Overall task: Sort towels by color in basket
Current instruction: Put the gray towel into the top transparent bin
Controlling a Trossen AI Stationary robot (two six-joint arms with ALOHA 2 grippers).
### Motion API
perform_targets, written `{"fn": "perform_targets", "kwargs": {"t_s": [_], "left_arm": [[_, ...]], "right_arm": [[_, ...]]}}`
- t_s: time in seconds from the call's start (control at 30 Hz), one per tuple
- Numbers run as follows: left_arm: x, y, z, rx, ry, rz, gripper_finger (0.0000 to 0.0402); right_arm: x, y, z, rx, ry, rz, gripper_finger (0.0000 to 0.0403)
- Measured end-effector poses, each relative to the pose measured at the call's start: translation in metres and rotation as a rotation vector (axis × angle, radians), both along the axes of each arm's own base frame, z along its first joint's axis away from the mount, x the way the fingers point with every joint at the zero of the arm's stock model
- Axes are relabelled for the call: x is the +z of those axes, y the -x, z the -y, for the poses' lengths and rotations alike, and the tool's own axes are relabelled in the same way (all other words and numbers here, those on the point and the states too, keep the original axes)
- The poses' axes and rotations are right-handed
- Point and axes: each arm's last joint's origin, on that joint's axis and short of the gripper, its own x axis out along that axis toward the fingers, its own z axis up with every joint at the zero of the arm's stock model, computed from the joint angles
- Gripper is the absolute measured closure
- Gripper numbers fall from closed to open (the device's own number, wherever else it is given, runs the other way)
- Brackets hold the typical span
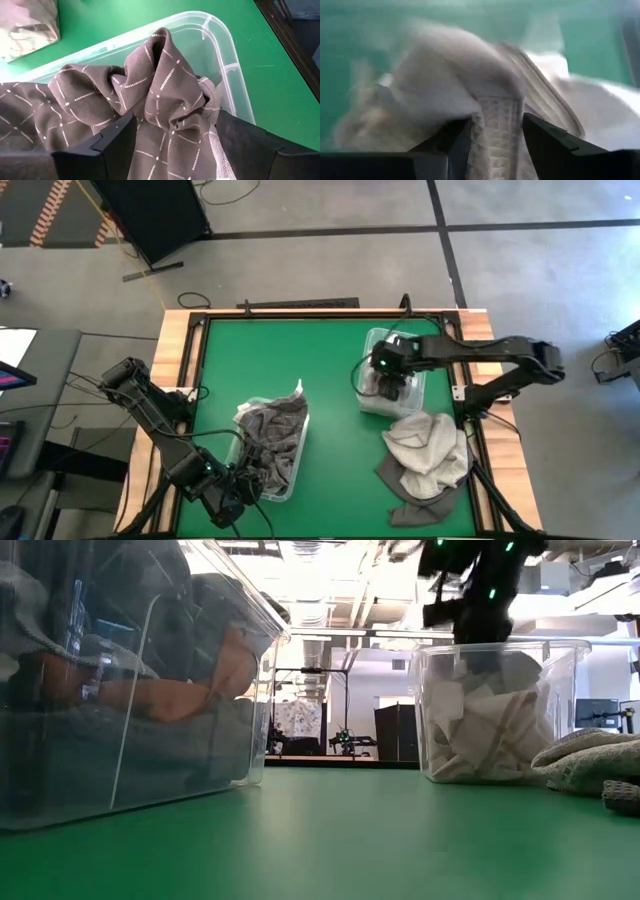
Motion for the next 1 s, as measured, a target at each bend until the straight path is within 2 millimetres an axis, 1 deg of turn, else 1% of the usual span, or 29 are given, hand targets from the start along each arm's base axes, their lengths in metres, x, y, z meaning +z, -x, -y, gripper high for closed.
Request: {"fn": "perform_targets", "kwargs": {"t_s": [0.17,0.27,0.33,0.43,0.5,0.57,0.67,1.0], "left_arm": [[0.000,0.000,0.000,0.001,-0.004,-0.004,0.0138],[0.000,0.001,-0.001,0.000,-0.007,-0.007,0.0138],[0.000,0.001,-0.001,0.000,-0.007,-0.006,0.0138],[0.000,0.001,-0.001,0.000,-0.006,-0.006,0.0138],[0.000,0.000,-0.001,0.000,-0.006,-0.006,0.0138],[0.000,0.000,0.000,0.000,-0.006,-0.005,0.0138],[0.000,0.000,-0.001,0.000,-0.006,-0.005,0.0138],[0.000,0.000,-0.001,0.000,-0.006,-0.005,0.0138]], "right_arm": [[-0.036,0.000,0.020,-0.072,-0.028,-0.101,0.0198],[-0.057,0.003,0.028,-0.096,-0.093,-0.116,0.0198],[-0.067,0.005,0.032,-0.108,-0.140,-0.115,0.0198],[-0.074,0.007,0.034,-0.122,-0.176,-0.115,0.0198],[-0.074,0.007,0.033,-0.120,-0.182,-0.114,0.0198],[-0.071,0.009,0.033,-0.122,-0.181,-0.104,0.0198],[-0.061,0.012,0.030,-0.139,-0.188,-0.076,0.0198],[0.005,0.034,0.012,-0.135,-0.177,0.078,0.0198]]}}
